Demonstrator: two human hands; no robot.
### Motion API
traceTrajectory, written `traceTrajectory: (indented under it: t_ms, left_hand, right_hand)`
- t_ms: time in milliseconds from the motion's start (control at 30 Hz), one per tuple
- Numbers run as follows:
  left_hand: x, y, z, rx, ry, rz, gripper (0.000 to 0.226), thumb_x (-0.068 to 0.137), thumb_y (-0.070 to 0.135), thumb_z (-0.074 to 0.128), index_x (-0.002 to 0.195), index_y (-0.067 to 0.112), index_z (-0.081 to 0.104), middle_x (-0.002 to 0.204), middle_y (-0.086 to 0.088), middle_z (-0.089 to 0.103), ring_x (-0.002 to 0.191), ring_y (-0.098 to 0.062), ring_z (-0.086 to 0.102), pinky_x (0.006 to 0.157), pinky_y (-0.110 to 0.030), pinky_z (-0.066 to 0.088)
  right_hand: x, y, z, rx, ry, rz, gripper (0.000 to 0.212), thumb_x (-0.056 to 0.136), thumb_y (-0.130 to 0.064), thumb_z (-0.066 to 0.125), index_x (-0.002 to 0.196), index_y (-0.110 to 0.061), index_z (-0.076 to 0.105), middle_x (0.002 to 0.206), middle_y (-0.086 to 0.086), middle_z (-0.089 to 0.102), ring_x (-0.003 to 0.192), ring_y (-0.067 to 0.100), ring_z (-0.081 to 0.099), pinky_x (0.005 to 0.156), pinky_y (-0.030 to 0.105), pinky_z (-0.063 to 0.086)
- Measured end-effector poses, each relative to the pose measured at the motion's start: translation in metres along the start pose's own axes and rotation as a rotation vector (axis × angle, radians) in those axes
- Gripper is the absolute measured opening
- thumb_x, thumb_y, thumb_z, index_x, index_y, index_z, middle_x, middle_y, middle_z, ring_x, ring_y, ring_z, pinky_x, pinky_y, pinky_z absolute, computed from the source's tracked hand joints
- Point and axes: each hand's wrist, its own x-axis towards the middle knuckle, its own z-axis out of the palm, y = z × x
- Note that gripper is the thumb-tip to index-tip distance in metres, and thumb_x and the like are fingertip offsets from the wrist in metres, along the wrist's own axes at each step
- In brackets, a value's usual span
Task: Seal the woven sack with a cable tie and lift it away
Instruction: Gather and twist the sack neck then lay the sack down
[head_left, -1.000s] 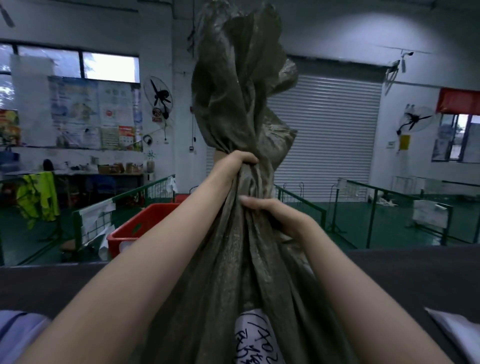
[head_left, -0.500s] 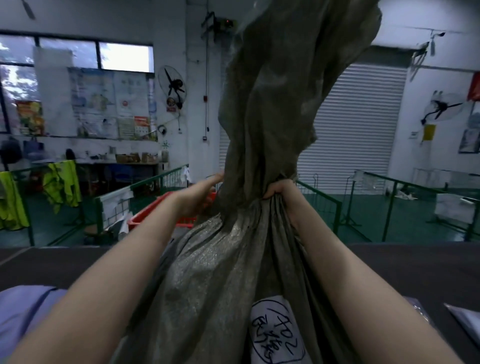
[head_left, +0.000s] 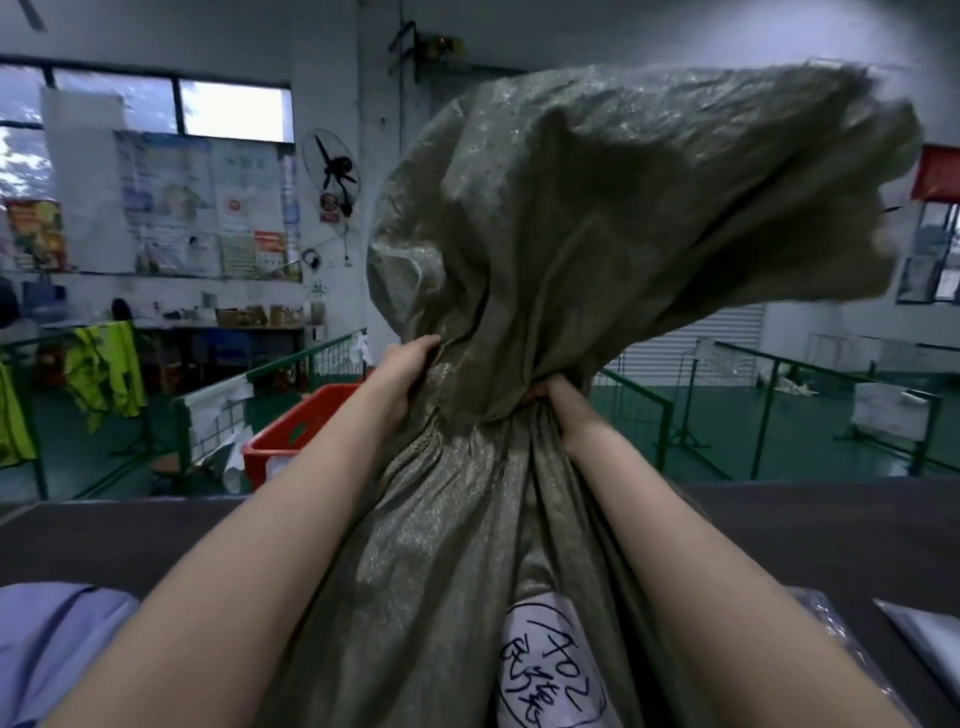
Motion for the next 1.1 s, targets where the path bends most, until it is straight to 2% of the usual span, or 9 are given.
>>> traceTrajectory:
  t_ms: [200, 267, 367, 500, 600, 700, 867, 1000, 1100]
  left_hand:
    - [-0.031, -0.004, 0.022, 0.031, -0.176, 0.124, 0.030, 0.092, 0.015, 0.051, 0.118, 0.001, 0.053, 0.083, -0.009, 0.070, 0.067, -0.016, 0.063, 0.062, -0.024, 0.052]
    - [-0.032, -0.006, 0.022, 0.181, -0.182, 0.171, 0.036, 0.094, 0.012, 0.048, 0.125, -0.005, 0.050, 0.105, -0.018, 0.065, 0.077, -0.018, 0.057, 0.068, -0.026, 0.047]
    - [-0.040, 0.000, 0.008, 0.415, -0.284, 0.145, 0.038, 0.095, 0.019, 0.046, 0.126, -0.002, 0.050, 0.113, -0.014, 0.058, 0.081, -0.017, 0.055, 0.070, -0.024, 0.048]
    - [-0.057, 0.010, -0.035, 0.499, -0.520, -0.083, 0.040, 0.084, 0.055, 0.048, 0.099, 0.021, 0.063, 0.092, 0.000, 0.067, 0.079, -0.013, 0.060, 0.078, -0.029, 0.044]
    - [-0.079, 0.000, -0.055, 0.723, -0.651, -0.161, 0.079, 0.060, 0.070, 0.056, 0.126, 0.026, 0.052, 0.138, 0.005, 0.052, 0.120, -0.009, 0.054, 0.108, -0.031, 0.034]
    - [-0.092, -0.033, -0.039, 0.869, -0.630, -0.169, 0.090, 0.075, 0.060, 0.055, 0.148, 0.022, 0.018, 0.156, 0.004, 0.024, 0.140, -0.010, 0.026, 0.113, -0.026, 0.019]
    - [-0.082, -0.101, 0.004, 0.436, -0.411, 0.111, 0.073, 0.071, 0.035, 0.076, 0.136, 0.019, 0.046, 0.143, 0.003, 0.048, 0.132, -0.010, 0.044, 0.117, -0.033, 0.028]
    - [-0.088, -0.127, 0.028, 0.139, -0.074, 0.110, 0.061, 0.070, 0.017, 0.078, 0.126, 0.011, 0.054, 0.129, 0.002, 0.057, 0.120, -0.012, 0.053, 0.108, -0.029, 0.039]
    - [-0.097, -0.131, 0.028, 0.128, 0.006, -0.037, 0.050, 0.083, 0.021, 0.066, 0.127, 0.003, 0.052, 0.131, -0.011, 0.057, 0.124, -0.024, 0.053, 0.095, -0.021, 0.040]
  right_hand:
    - [0.002, 0.014, 0.034, -0.018, -0.186, 0.076, 0.029, 0.096, -0.018, 0.039, 0.108, -0.002, 0.060, 0.117, 0.018, 0.063, 0.100, 0.034, 0.060, 0.086, 0.035, 0.047]
    - [-0.001, 0.024, 0.041, 0.105, -0.267, 0.077, 0.030, 0.099, -0.021, 0.034, 0.101, -0.007, 0.060, 0.135, 0.021, 0.050, 0.094, 0.029, 0.057, 0.081, 0.029, 0.045]
    - [0.001, 0.037, 0.039, 0.258, -0.290, 0.135, 0.042, 0.101, -0.021, 0.026, 0.137, -0.005, 0.042, 0.152, 0.013, 0.033, 0.135, 0.029, 0.038, 0.105, 0.029, 0.032]
    - [0.013, 0.051, 0.038, 0.354, -0.236, 0.190, 0.042, 0.099, -0.031, 0.033, 0.127, -0.006, 0.053, 0.137, 0.018, 0.051, 0.121, 0.029, 0.052, 0.116, 0.037, 0.027]
    - [0.025, 0.065, 0.035, 0.466, -0.212, 0.217, 0.041, 0.097, -0.034, 0.039, 0.103, -0.001, 0.062, 0.085, 0.021, 0.074, 0.076, 0.030, 0.072, 0.084, 0.039, 0.055]
    - [0.021, 0.065, 0.042, 0.509, -0.302, 0.172, 0.041, 0.097, -0.034, 0.037, 0.109, -0.003, 0.060, 0.085, 0.021, 0.071, 0.096, 0.031, 0.061, 0.100, 0.041, 0.042]
    - [0.014, 0.046, 0.053, 0.128, -0.351, 0.104, 0.042, 0.099, -0.020, 0.033, 0.133, 0.003, 0.045, 0.137, 0.011, 0.050, 0.123, 0.019, 0.046, 0.109, 0.031, 0.033]
    - [0.015, 0.022, 0.067, -0.930, -0.306, 0.053, 0.049, 0.100, -0.014, 0.031, 0.147, -0.002, 0.021, 0.156, 0.012, 0.022, 0.144, 0.025, 0.023, 0.117, 0.030, 0.019]
    - [0.012, 0.031, 0.071, -1.298, -0.398, 0.098, 0.051, 0.099, -0.023, 0.036, 0.146, -0.005, 0.025, 0.153, 0.010, 0.029, 0.140, 0.026, 0.030, 0.116, 0.034, 0.024]
